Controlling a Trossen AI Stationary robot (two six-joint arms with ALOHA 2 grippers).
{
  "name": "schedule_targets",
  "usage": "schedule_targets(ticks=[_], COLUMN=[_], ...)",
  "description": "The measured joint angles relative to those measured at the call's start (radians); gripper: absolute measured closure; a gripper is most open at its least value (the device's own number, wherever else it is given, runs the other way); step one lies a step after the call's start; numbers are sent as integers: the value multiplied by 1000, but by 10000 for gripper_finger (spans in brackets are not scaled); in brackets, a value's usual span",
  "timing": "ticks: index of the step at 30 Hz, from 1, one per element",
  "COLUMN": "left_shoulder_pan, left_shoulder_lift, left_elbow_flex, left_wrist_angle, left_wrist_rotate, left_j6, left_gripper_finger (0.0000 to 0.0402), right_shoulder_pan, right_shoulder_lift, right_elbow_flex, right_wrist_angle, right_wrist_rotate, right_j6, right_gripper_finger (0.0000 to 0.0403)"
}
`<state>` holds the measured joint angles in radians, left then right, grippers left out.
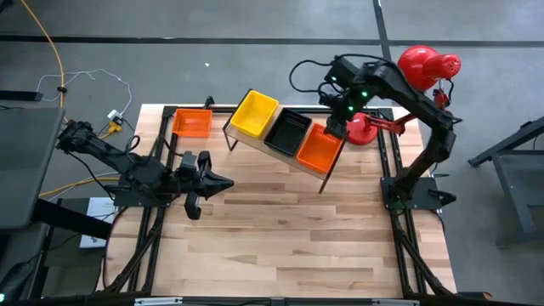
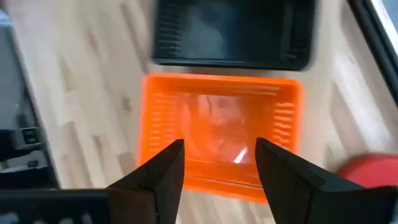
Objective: Stack baskets on shelf by color
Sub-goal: Stack the orange bin on top of the orange bin on the shelf
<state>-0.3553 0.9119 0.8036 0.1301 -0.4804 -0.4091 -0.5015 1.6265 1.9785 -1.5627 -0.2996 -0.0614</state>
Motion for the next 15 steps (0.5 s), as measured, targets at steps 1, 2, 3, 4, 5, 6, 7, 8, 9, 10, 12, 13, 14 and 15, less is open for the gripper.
schedule_targets(ticks=[1,2,3,4,5,6,7,8,9,10,12,13,14,15], left_shoulder_pan=[0,1,2,5,9,14,20,29,40,52,81,98,118,137], left_shoulder_lift=[-9,-20,-31,-42,-55,-69,-82,-94,-106,-117,-134,-141,-148,-152], left_elbow_flex=[0,0,0,0,0,0,0,0,0,0,0,0,0,0], left_wrist_angle=[-1,-6,-12,-13,-19,-30,-39,-46,-57,-74,-109,-132,-158,-180], left_wrist_rotate=[0,0,0,0,0,0,0,0,-1,-1,3,12,27,49], left_j6=[7,18,29,44,58,70,82,90,100,107,114,114,114,114], left_gripper_finger=[401,401,401,401,401,401,401,401,401,401,401,401,401,401], right_shoulder_pan=[21,45,73,99,127,159,189,221,255,291,364,400,435,469], right_shoulder_lift=[-18,-39,-69,-104,-142,-185,-233,-281,-329,-378,-466,-505,-538,-565], right_elbow_flex=[0,-7,-26,-55,-92,-141,-199,-265,-332,-407,-543,-605,-667,-720], right_wrist_angle=[5,19,45,77,117,167,229,295,363,442,609,687,776,865], right_wrist_rotate=[1,6,15,23,37,46,58,70,84,97,125,139,150,165], right_j6=[9,19,32,51,79,113,153,200,250,303,404,448,485,514], right_gripper_finger=[221,223,225,227,230,233,235,238,240,242,246,248,249,249])
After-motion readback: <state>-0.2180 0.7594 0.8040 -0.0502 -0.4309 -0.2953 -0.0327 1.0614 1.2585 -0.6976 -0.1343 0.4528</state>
